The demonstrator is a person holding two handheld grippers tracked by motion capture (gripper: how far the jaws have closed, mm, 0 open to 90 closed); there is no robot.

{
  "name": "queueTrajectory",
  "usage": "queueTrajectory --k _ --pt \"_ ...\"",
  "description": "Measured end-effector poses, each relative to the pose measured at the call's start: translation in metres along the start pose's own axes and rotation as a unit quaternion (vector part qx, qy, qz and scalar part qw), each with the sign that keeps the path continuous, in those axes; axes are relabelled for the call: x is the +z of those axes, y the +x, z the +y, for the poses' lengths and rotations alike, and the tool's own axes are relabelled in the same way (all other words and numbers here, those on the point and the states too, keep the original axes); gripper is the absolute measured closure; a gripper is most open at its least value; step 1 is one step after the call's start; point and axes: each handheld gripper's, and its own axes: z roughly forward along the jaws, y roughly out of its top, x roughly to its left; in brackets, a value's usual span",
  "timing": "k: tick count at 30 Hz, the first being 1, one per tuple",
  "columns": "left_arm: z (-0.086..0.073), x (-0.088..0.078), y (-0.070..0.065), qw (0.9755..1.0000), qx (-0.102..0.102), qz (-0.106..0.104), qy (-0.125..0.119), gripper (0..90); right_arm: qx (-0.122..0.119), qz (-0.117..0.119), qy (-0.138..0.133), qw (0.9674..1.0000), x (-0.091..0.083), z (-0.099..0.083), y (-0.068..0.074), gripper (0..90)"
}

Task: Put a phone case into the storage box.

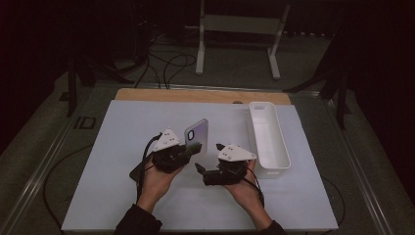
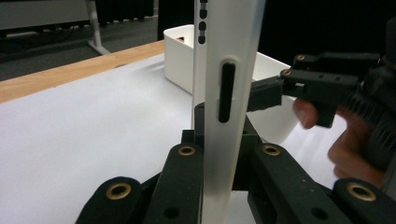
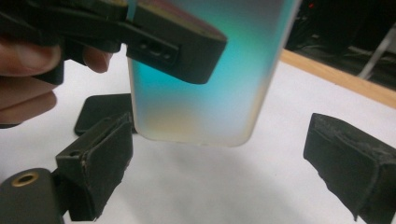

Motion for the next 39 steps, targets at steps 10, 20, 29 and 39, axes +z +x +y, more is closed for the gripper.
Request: queueTrajectory --k 10,20,29,39 --pt "-0.005 0.001 0.001 1.0 -0.001 0.006 0.0 85.9 0.006 0.01 -0.01 0.9999 -0.013 0.013 -0.008 7.7" --pt "-0.006 0.006 -0.001 1.0 -0.001 0.005 0.002 85.9 0.023 0.012 -0.035 0.9991 -0.019 0.035 -0.013 8.2" --pt "-0.007 0.009 -0.004 1.0 0.002 0.003 0.007 85.8 0.026 0.002 -0.043 0.9987 -0.011 0.05 -0.01 8.2" --pt "-0.009 0.011 -0.008 1.0 0.003 -0.002 0.006 85.8 0.034 0.0 -0.05 0.9981 -0.004 0.057 -0.008 8.3"
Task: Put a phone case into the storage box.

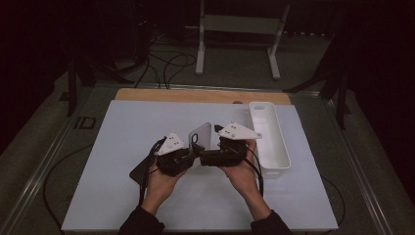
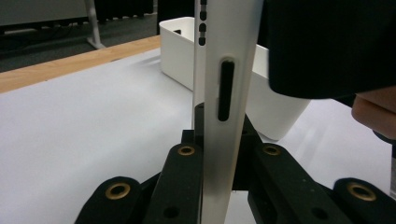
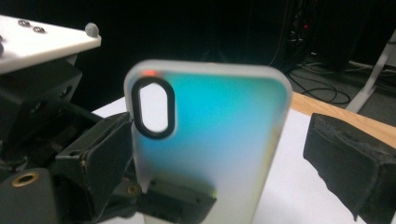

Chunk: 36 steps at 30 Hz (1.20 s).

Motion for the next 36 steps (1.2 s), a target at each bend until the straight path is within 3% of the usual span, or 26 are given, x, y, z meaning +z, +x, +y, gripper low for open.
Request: queueTrajectory --k 8,21,25,29,34,36 --pt "-0.0027 0.0025 -0.0021 1.0 -0.003 -0.002 0.002 85.7 0.005 0.012 0.005 0.9999 0.0055 0.0013 0.0021 13.9" --pt "-0.0052 0.0031 -0.0011 1.0 -0.009 0.0 0.001 85.1 0.003 -0.005 0.006 1.0 0.0081 0.0002 0.0055 16.7" --pt "-0.0063 0.0029 -0.0014 1.0 -0.002 0.004 0.005 77.6 -0.005 -0.006 0.004 1.0 0.0079 0.0008 0.0079 16.9" --pt "-0.0077 0.0015 -0.005 0.9996 0.023 0.015 0.006 64.1 -0.005 -0.008 0.002 1.0 0.0072 0.001 0.0081 16.8" --pt "-0.009 0.0007 -0.0029 0.9997 0.012 0.023 0.004 47.7 -0.007 -0.009 0.003 0.9999 0.0072 0.0005 0.0081 16.8" --pt "-0.0097 -0.0005 -0.0026 0.9992 0.015 0.036 0.002 41.5 -0.006 -0.01 0.003 0.9999 0.0069 0.0005 0.0079 16.8"
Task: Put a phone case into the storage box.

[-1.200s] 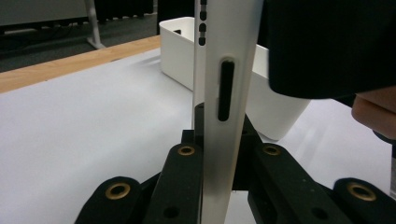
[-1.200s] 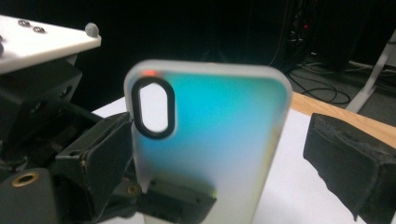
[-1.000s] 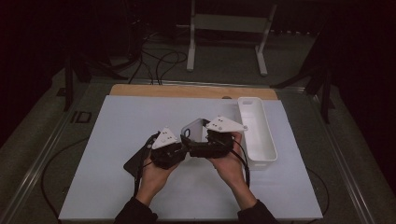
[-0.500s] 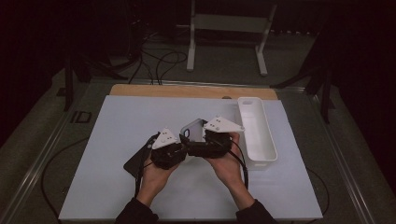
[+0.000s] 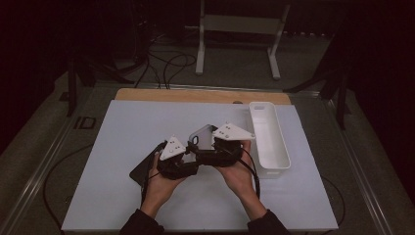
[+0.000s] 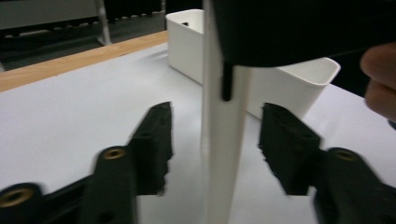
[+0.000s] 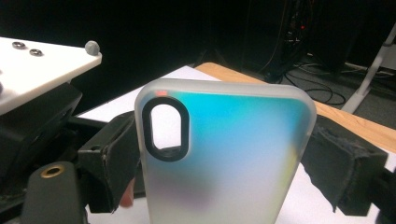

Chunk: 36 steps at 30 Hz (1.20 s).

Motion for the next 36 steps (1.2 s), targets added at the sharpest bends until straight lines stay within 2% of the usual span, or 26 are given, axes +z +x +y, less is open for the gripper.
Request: queueTrajectory --k 5,11,22,26,36 --pt "-0.002 -0.006 0.003 0.9999 -0.007 0.01 -0.011 29.9 0.001 -0.002 -0.001 1.0 -0.001 0.0 -0.001 16.8" --pt "-0.003 -0.01 0.005 0.9998 -0.004 0.02 -0.005 15.4 0.003 -0.007 -0.002 1.0 -0.002 0.0 -0.002 16.8" --pt "-0.006 -0.019 0.01 0.9994 -0.012 0.033 -0.009 7.1 0.001 -0.011 -0.001 0.9999 -0.003 0.001 -0.003 16.8" --pt "-0.009 -0.022 0.013 0.9996 -0.009 0.026 -0.007 3.0 0.002 -0.013 -0.001 0.9999 -0.002 0.0 -0.004 16.8" --pt "-0.016 -0.032 0.019 0.9994 -0.002 0.033 -0.01 0.5 0.001 -0.02 -0.003 0.9998 -0.004 0.001 -0.007 16.8"
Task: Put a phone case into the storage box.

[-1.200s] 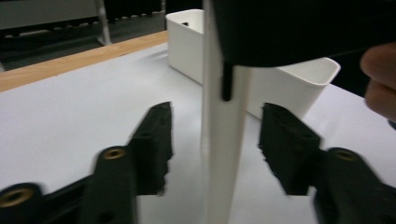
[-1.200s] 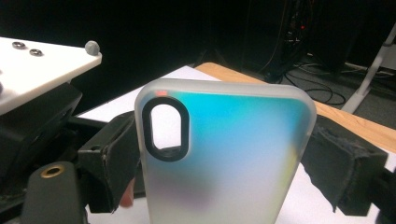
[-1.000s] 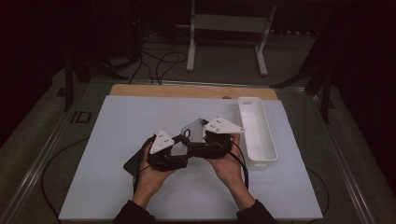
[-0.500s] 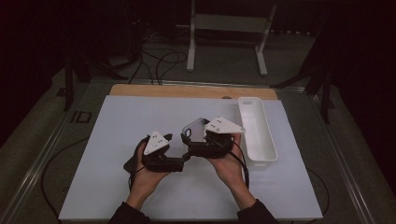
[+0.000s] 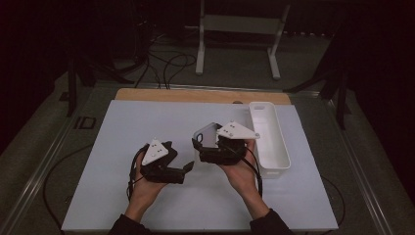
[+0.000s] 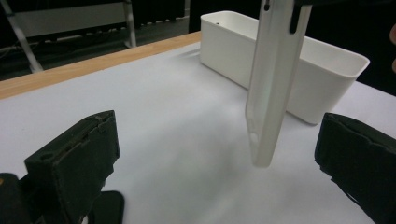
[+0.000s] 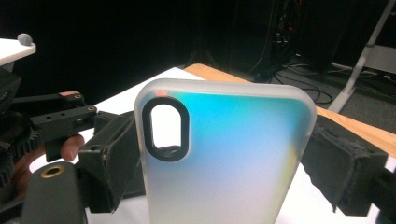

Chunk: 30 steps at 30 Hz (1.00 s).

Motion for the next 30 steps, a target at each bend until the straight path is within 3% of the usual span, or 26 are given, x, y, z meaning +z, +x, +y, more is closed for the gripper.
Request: queueTrajectory --k 30 --pt "-0.027 -0.031 0.025 0.9998 -0.008 0.02 0.001 0.1 -0.002 -0.01 0.006 0.9999 0.001 0.0 -0.004 16.8"
